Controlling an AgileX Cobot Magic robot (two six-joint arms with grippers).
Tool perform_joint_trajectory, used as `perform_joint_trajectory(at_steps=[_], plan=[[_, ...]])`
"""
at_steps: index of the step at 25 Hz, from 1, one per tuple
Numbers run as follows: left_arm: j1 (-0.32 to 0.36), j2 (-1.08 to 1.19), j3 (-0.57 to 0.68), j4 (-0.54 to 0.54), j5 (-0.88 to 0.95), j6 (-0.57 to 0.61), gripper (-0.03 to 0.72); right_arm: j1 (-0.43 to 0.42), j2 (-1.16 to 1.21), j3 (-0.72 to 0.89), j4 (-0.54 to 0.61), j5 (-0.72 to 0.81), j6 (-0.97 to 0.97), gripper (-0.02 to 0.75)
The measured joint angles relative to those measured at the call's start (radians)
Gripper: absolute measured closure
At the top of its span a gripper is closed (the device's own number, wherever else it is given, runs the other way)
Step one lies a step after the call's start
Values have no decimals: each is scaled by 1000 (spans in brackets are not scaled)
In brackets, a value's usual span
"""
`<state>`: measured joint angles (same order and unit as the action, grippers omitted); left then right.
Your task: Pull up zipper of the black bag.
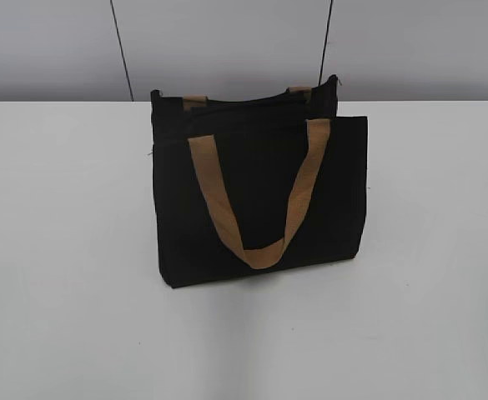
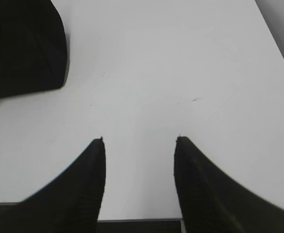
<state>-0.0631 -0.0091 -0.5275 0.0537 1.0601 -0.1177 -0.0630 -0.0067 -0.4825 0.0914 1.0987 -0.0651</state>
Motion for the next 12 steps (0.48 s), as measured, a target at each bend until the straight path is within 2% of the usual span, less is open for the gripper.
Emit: perform_joint_trajectory(at_steps=[12], plan=[[0,0,0,0,0,0,451,0,0,0,0,0,0,372]])
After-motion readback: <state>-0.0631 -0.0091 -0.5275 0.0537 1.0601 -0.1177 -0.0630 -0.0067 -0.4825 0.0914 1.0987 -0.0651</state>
